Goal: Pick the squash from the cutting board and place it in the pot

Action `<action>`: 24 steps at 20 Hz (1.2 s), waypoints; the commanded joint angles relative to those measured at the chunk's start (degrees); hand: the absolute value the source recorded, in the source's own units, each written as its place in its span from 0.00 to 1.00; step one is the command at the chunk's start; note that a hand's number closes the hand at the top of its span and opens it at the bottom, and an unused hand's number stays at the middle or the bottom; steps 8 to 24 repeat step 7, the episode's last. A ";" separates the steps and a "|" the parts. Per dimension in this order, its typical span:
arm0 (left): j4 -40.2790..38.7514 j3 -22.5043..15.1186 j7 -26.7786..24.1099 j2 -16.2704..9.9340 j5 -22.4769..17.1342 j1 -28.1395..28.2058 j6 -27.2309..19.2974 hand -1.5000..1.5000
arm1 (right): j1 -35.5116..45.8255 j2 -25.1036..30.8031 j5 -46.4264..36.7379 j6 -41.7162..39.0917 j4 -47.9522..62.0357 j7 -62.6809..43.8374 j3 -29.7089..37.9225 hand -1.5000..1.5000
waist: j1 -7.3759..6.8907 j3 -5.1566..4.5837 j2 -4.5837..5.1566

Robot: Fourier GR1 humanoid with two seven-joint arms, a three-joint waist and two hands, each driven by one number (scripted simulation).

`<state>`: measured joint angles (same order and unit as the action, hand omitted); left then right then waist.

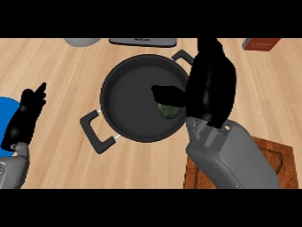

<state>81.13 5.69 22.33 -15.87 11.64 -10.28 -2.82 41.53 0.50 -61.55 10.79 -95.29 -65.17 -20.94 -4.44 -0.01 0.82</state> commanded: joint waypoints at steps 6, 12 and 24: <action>-0.19 2.37 -0.82 -1.10 -0.86 2.65 -0.14 0.50 | -0.61 -0.48 -8.12 21.90 -2.49 -10.01 2.01 0.00 | 3.00 0.00 -1.10; -0.89 3.63 -0.43 -2.44 -1.30 1.63 0.33 0.50 | -2.33 -0.48 -8.72 22.62 -2.99 -9.20 2.14 0.00 | 3.55 0.01 -1.00; -0.89 3.63 -0.43 -2.44 -1.30 1.63 0.33 0.50 | -2.33 -0.48 -8.72 22.62 -2.99 -9.20 2.14 0.00 | 3.55 0.01 -1.00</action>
